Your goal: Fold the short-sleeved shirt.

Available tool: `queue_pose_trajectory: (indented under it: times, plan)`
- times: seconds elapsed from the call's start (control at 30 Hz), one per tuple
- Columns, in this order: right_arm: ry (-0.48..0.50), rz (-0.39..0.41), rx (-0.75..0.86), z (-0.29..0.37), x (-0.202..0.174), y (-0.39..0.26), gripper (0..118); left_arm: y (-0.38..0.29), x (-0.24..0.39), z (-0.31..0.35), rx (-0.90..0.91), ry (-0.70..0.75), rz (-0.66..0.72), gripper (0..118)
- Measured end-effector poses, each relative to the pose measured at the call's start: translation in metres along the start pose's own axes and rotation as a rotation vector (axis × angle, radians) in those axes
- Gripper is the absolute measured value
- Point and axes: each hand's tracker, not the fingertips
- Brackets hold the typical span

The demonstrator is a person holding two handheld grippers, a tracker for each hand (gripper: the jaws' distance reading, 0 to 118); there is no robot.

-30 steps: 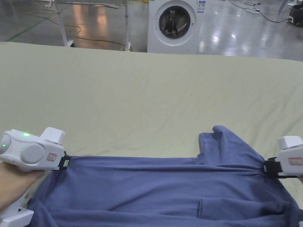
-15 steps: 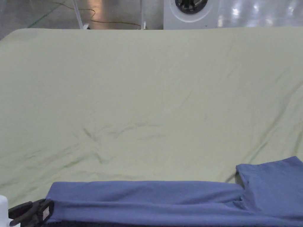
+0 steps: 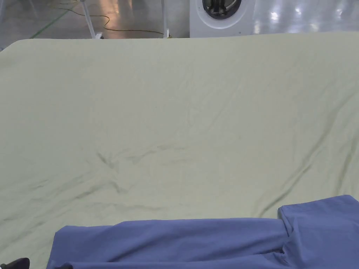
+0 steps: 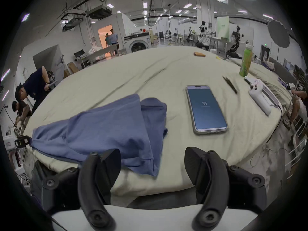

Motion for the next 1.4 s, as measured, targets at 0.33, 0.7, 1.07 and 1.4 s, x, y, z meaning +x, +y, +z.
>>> queue_pose_trajectory:
  times: [0.33, 0.7, 1.07, 1.4]
  plan:
    - [0.12, -0.023, 0.156, 0.03, -0.043, 0.015, 39, 0.015, 0.022, 0.029, 0.191, 0.046, 0.068, 29]
    - [0.18, 0.037, 0.189, 0.02, -0.08, 0.023, 0, 0.026, 0.021, 0.049, 0.205, -0.005, 0.172, 0]
    - [0.196, 0.021, 0.182, 0.018, -0.074, 0.023, 0, 0.029, -0.065, 0.026, 0.107, -0.181, 0.557, 87]
    - [0.198, 0.001, 0.16, 0.02, -0.068, 0.014, 0, 0.005, -0.093, -0.037, 0.007, -0.418, 0.813, 85]
